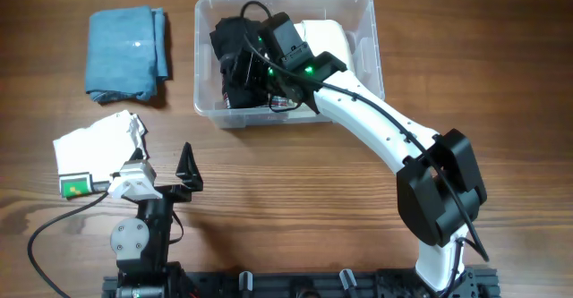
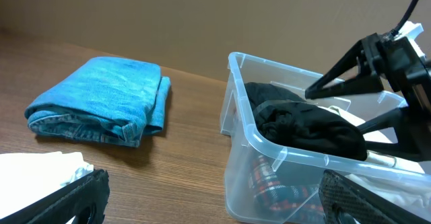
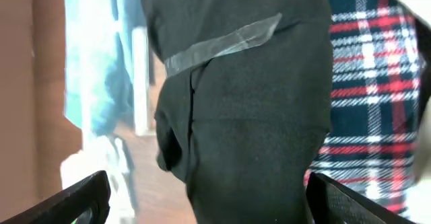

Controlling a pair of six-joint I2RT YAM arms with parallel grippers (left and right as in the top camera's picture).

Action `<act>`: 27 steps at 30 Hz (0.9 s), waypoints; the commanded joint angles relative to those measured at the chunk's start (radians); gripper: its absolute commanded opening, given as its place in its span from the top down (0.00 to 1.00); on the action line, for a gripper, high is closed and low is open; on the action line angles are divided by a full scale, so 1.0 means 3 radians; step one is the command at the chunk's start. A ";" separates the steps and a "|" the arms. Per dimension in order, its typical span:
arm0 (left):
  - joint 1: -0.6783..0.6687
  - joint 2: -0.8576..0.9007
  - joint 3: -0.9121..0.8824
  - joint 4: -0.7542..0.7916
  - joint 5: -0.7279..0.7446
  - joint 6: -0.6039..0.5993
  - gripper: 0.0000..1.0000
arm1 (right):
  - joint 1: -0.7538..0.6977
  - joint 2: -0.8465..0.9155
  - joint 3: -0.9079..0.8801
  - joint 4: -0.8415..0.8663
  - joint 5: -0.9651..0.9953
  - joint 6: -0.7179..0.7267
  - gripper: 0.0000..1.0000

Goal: Pack container
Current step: 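Carry the black garment and lower it into the bin's left side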

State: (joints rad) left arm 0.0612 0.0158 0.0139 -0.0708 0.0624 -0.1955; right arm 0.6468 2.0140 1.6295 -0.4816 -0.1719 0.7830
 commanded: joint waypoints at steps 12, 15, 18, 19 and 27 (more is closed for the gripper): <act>0.0031 -0.0009 -0.0025 0.0000 0.0027 0.0028 0.00 | -0.0161 -0.0257 0.0046 0.0066 0.0558 -0.1705 0.96; 0.0031 -0.0009 -0.0025 0.0000 0.0027 0.0028 0.00 | -0.0123 -0.0108 0.0046 0.0085 0.0540 -0.1638 0.96; 0.0031 -0.0009 -0.0025 0.0000 0.0027 0.0028 0.00 | -0.0099 0.0050 0.0046 0.0080 0.0409 -0.1638 0.96; 0.0031 -0.0009 -0.0025 0.0000 0.0027 0.0028 0.00 | -0.0093 0.0094 0.0046 0.0076 0.0365 -0.1639 0.96; 0.0031 -0.0009 -0.0025 0.0000 0.0027 0.0028 0.00 | 0.0004 0.0374 0.0043 -0.0038 0.0221 -0.1663 0.95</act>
State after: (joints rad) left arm 0.0612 0.0158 0.0139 -0.0708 0.0624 -0.1955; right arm 0.6205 2.0693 1.6321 -0.4694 -0.0597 0.3004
